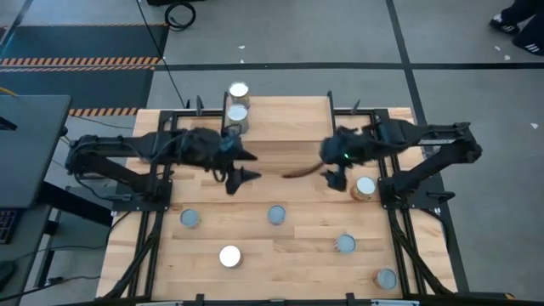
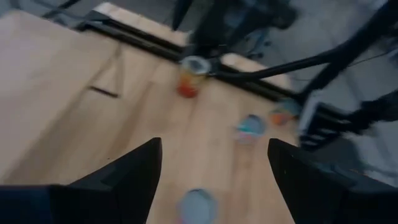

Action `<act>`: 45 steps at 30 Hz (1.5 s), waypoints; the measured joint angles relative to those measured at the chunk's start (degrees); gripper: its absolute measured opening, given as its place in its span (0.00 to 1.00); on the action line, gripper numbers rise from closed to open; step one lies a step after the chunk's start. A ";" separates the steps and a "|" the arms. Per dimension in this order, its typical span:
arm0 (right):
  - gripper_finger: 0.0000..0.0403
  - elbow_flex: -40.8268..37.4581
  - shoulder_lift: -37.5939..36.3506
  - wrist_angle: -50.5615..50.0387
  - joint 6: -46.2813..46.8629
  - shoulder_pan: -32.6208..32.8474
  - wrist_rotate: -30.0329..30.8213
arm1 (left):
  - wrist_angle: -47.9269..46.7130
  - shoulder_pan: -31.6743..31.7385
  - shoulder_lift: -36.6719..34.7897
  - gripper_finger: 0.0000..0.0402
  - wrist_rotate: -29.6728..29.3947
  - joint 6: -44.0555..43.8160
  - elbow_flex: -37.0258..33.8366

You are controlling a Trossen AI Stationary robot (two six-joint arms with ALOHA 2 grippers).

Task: Pick and place cans onto a shelf
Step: Put the top canned corn on the shelf

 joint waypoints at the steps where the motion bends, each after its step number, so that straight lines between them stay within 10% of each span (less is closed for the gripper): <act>1: 0.86 -1.42 -0.84 -1.12 2.94 1.05 -0.80 | 0.51 -1.05 0.00 0.74 -0.41 -0.78 0.00; 13: 0.90 -27.40 -11.50 -2.73 40.72 3.83 -6.92 | -4.16 -7.50 0.00 0.74 -5.15 2.54 -0.01; 27: 0.99 -36.92 -9.18 -3.12 41.75 -12.17 -12.06 | -4.12 -9.11 0.00 0.74 -6.24 6.85 0.00; 45: 0.84 -40.11 -3.28 3.72 47.58 -10.32 -20.23 | -10.13 -10.20 -3.10 0.74 -6.24 9.11 -0.02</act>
